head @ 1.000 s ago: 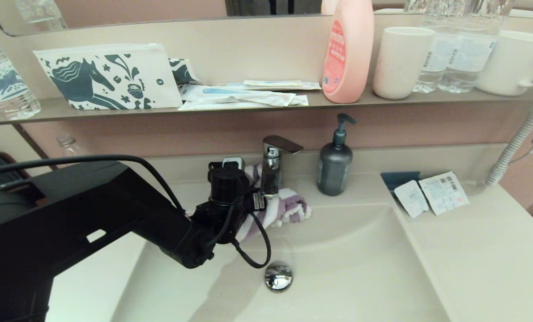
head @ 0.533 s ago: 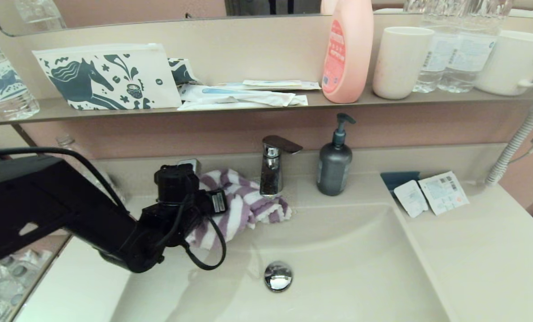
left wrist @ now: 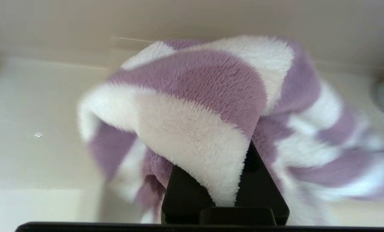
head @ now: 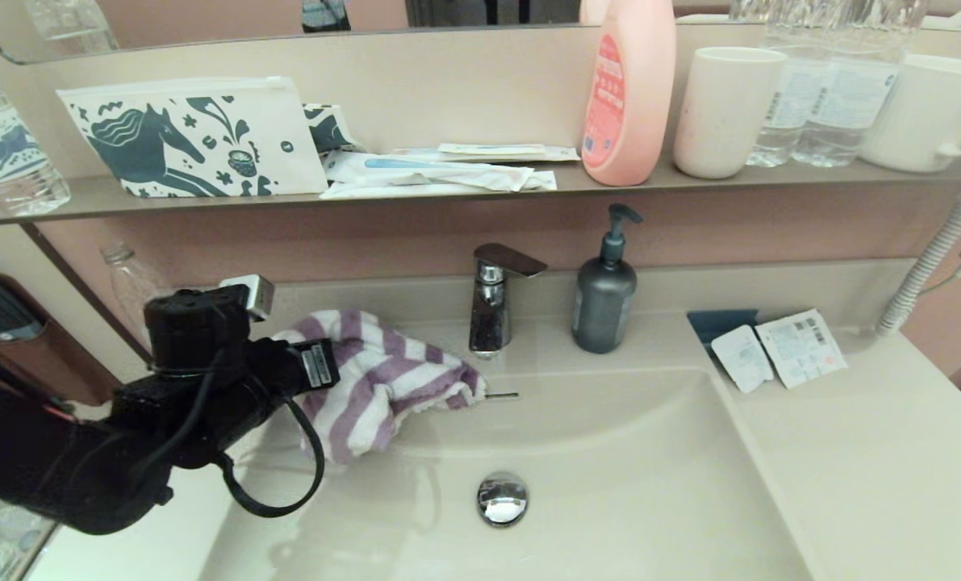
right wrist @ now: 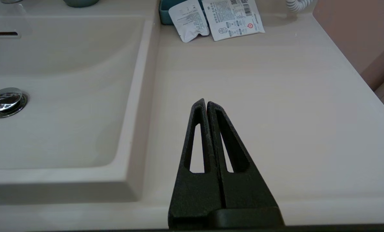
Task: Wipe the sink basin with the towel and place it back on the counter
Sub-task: Wipe the sink
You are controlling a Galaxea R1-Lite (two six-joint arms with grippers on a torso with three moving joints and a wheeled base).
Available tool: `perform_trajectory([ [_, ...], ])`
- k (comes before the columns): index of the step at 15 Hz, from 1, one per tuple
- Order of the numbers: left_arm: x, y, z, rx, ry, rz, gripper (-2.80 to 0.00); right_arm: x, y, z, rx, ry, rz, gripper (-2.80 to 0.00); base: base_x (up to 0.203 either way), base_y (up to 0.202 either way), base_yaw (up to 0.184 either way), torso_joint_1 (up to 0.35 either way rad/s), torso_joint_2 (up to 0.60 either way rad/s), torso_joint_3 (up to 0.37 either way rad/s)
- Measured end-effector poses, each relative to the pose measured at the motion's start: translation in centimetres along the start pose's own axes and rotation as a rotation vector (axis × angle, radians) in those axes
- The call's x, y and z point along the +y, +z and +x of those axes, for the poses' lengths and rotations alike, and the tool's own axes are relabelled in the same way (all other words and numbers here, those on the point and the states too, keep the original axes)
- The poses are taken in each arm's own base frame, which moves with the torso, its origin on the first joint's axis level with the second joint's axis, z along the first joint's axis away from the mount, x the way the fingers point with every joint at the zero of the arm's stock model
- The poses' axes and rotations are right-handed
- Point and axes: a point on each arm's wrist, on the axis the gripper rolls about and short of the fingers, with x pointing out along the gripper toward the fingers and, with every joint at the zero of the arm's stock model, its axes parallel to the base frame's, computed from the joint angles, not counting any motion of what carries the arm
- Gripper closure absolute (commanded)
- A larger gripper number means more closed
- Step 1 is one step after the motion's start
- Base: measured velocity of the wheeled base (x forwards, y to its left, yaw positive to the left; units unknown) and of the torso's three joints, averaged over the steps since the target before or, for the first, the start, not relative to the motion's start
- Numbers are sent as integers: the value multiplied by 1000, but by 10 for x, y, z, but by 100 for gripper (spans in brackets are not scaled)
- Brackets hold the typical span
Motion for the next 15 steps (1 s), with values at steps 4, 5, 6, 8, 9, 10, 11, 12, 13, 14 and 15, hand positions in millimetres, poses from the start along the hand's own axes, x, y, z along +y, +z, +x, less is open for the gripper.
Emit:
perform_trajectory([
  [4,-9,15,-48,71,55,-11,0,0,0,0,0,0,0,0,0,0,0,0,0,0],
  [5,-10,19,-59,82,76,-5,0,0,0,0,0,0,0,0,0,0,0,0,0,0],
  [6,-10,24,-68,82,103,-2,0,0,0,0,0,0,0,0,0,0,0,0,0,0],
  [8,-9,37,-84,77,175,-8,0,0,0,0,0,0,0,0,0,0,0,0,0,0],
  [9,-7,41,-92,89,206,-8,0,0,0,0,0,0,0,0,0,0,0,0,0,0],
  [10,-5,44,-99,107,223,-5,0,0,0,0,0,0,0,0,0,0,0,0,0,0],
  [11,-3,49,-108,122,235,-9,0,0,0,0,0,0,0,0,0,0,0,0,0,0],
  [12,0,52,-117,135,244,-11,0,0,0,0,0,0,0,0,0,0,0,0,0,0],
  [13,2,54,-126,147,259,-7,0,0,0,0,0,0,0,0,0,0,0,0,0,0],
  [14,6,56,-134,156,279,-1,0,0,0,0,0,0,0,0,0,0,0,0,0,0],
  [15,10,59,-140,162,311,0,0,0,0,0,0,0,0,0,0,0,0,0,0,0],
])
